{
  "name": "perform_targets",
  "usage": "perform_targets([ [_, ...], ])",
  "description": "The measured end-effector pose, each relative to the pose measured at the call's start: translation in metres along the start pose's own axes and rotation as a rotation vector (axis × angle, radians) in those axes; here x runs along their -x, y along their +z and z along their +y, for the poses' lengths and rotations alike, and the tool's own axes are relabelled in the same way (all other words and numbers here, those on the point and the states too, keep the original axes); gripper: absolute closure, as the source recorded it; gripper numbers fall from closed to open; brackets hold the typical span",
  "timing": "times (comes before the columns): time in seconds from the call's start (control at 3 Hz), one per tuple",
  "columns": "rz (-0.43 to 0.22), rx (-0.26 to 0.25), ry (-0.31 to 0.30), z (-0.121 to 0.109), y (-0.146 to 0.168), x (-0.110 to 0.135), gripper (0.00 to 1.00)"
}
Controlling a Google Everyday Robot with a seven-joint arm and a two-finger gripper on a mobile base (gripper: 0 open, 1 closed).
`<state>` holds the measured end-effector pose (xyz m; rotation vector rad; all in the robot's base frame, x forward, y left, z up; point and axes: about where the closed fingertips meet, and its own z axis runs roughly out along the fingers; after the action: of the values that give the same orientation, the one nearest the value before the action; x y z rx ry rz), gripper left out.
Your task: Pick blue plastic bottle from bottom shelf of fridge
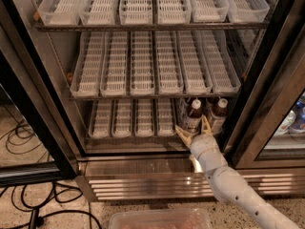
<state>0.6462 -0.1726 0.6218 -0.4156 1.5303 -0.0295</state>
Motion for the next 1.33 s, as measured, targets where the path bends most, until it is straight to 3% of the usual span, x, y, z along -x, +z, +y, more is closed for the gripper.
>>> perform_targets([
  [0.33,-0.008,-0.015,0.015,0.002,0.016,-0.005,0.35],
  [1.33,-0.019,-0.028,0.032,0.005,0.027,-0.005,1.00],
])
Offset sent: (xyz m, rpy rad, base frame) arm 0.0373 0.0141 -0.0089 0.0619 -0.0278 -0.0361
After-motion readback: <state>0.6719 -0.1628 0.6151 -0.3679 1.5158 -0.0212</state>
